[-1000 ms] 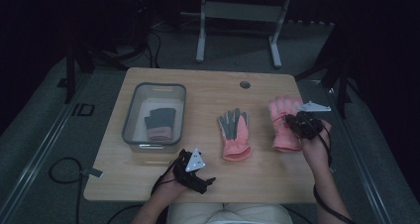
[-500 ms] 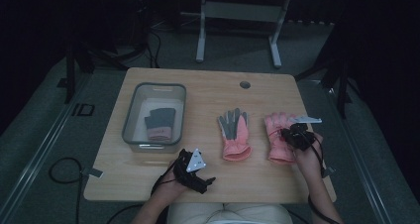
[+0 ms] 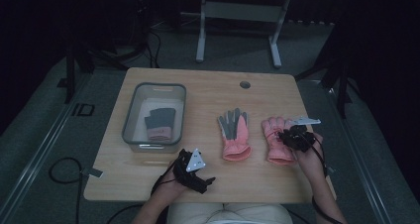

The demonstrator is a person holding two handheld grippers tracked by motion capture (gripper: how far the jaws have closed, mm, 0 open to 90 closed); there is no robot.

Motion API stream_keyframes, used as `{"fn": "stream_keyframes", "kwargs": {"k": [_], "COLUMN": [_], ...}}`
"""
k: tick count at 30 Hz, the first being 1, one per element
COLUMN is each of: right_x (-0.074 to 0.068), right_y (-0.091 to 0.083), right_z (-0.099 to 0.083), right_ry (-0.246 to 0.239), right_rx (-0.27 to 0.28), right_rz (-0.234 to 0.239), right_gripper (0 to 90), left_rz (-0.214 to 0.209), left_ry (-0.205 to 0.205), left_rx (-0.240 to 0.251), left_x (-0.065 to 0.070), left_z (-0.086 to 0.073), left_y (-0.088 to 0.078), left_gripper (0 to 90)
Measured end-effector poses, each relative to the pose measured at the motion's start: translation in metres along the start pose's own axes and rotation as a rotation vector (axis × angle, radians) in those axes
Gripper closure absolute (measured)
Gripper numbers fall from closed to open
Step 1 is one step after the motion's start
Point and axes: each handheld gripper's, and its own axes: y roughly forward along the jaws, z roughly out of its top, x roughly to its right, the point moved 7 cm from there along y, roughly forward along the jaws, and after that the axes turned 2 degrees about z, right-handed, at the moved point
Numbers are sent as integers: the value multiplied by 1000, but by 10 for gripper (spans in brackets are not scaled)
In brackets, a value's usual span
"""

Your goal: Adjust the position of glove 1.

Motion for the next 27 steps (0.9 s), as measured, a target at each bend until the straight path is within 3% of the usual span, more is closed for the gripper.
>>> {"fn": "stream_keyframes", "kwargs": {"k": [7,11,15,17,22,27], "right_x": [0,0,0,2,-1,0], "right_y": [8,13,16,17,19,14], "right_z": [-12,-16,-18,-19,-17,-9], "right_ry": [-30,-9,15,39,69,113], "right_rx": [-43,-52,-40,-38,-69,-53], "right_rz": [-3,14,35,41,28,28], "right_gripper": [602,532,517,558,764,847], "left_rz": [-1,0,11,10,9,10], "left_ry": [6,9,22,25,18,17], "left_rx": [-5,-9,-4,-9,-10,-14], "left_x": [1,1,2,2,1,1], "left_z": [0,0,0,0,0,-1], "left_y": [1,1,1,1,1,1], "left_gripper": [2,2,3,2,3,3]}}
